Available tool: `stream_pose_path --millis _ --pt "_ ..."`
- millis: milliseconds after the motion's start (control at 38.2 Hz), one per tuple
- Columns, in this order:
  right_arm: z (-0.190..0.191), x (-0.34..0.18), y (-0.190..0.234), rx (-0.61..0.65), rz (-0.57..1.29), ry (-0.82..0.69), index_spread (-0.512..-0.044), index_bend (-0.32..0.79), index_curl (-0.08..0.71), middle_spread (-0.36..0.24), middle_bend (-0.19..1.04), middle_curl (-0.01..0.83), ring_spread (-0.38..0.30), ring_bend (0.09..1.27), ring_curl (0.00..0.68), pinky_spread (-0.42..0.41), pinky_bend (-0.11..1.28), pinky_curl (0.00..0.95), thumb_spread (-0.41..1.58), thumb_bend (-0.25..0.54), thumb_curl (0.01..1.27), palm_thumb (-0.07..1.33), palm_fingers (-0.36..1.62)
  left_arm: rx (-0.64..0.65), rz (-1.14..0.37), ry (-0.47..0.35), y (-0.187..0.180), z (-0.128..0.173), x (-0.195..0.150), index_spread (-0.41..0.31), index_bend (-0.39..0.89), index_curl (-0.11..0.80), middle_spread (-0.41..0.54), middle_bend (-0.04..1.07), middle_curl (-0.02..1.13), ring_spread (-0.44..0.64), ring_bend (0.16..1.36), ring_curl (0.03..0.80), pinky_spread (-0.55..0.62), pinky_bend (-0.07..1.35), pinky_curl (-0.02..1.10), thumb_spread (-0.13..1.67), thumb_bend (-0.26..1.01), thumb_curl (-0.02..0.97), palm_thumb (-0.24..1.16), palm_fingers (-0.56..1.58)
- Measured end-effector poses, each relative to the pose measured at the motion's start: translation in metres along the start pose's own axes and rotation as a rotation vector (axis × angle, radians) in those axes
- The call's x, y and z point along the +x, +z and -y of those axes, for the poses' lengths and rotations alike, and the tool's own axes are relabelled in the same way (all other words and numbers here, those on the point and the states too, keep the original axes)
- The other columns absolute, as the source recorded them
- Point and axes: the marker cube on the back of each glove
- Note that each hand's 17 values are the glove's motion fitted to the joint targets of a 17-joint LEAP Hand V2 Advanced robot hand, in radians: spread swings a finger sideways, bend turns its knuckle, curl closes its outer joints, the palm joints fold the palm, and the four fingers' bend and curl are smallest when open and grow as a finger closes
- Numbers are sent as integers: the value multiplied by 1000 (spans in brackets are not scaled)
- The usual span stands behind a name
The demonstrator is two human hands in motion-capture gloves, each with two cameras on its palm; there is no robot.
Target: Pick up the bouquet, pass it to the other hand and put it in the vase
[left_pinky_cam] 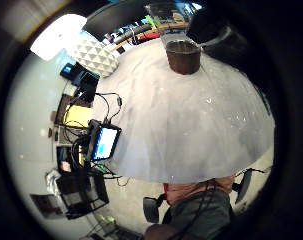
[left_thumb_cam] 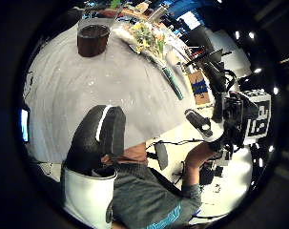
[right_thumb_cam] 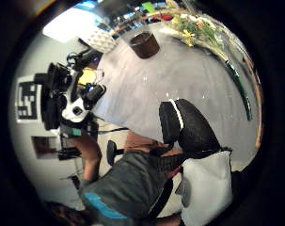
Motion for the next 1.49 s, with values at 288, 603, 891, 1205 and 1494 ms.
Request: stream_pose_path --millis 288,603,891,1205,1494 --pt "10 70 19 28 -57 126 -342 92 195 70 260 297 194 335 230 303 464 313 1171 160 272 574 206 46 -55 -1 4 1 -5 -83 140 268 29 186 311 183 511 274 356 270 294 1114 -15 238 331 458" --pt "35 191 105 -29 46 389 -334 109 184 66 256 324 206 342 251 303 545 350 1138 95 307 631 131 26 -60 -30 16 7 -11 -81 145 288 36 183 332 192 519 287 373 259 317 1124 -20 257 329 442" --pt "39 227 155 -141 144 523 -324 121 194 72 252 337 221 335 256 302 576 361 1123 48 333 689 124 10 -66 -50 27 6 -17 -81 144 300 41 183 343 195 522 295 376 255 332 1127 -21 267 327 437" --pt "54 228 182 -141 186 579 -334 291 292 17 197 337 173 340 262 283 496 337 1150 93 394 877 452 2 -62 -72 29 3 -24 -81 143 308 42 183 350 195 522 301 377 250 345 1128 -21 274 325 434" --pt "63 217 172 -14 48 595 -267 196 348 -92 365 433 -127 565 380 -80 556 382 836 62 503 1009 1337 -1 -74 -77 31 6 -25 -81 145 314 43 181 354 196 524 305 379 245 354 1128 -21 279 324 430"
